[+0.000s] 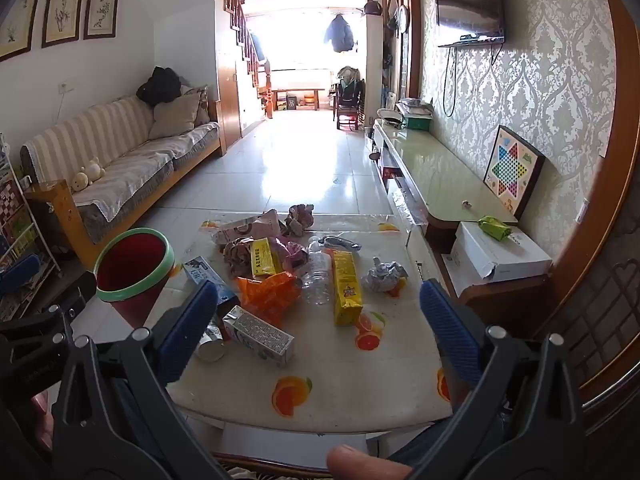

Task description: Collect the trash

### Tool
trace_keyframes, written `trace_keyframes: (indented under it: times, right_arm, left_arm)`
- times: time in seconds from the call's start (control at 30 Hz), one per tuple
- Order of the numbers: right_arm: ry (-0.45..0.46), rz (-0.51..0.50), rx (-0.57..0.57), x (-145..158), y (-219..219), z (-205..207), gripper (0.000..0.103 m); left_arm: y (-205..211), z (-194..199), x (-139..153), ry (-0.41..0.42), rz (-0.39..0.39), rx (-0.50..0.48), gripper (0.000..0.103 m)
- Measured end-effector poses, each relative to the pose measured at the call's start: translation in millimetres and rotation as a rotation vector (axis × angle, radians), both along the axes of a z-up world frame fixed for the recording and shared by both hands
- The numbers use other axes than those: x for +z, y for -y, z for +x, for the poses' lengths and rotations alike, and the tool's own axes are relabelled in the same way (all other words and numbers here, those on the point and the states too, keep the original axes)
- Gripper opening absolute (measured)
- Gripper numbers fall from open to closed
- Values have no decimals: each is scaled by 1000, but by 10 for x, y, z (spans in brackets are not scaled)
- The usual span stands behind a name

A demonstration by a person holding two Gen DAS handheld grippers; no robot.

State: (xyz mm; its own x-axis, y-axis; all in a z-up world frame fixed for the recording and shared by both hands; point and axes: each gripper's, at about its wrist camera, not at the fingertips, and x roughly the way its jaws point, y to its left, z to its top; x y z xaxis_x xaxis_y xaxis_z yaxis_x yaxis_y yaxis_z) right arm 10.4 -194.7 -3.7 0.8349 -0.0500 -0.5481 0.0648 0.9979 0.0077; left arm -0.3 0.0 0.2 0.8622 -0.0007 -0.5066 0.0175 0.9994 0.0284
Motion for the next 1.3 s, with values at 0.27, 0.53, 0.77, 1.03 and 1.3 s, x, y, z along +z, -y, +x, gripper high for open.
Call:
trace_keyframes:
  times: [0.27, 0.53, 0.77, 1.03, 1.3]
  right_arm:
    - [17, -12, 0, 10, -21, -6, 100]
    - [15, -10, 7, 12, -37, -19, 100]
    - [17, -11, 11, 31, -33, -19, 100]
    - [19, -11, 14, 39, -17, -27, 100]
    - [18, -13, 12, 20, -37, -26, 100]
  left_arm:
    - [7, -16, 56, 6, 4, 1, 96]
    - [58, -2, 32, 3, 1, 0, 96]
    - [38, -8, 22, 2, 1, 0, 96]
    - [-2, -8, -15, -7, -4, -1, 96]
    - [6, -12, -13, -7, -2, 0, 96]
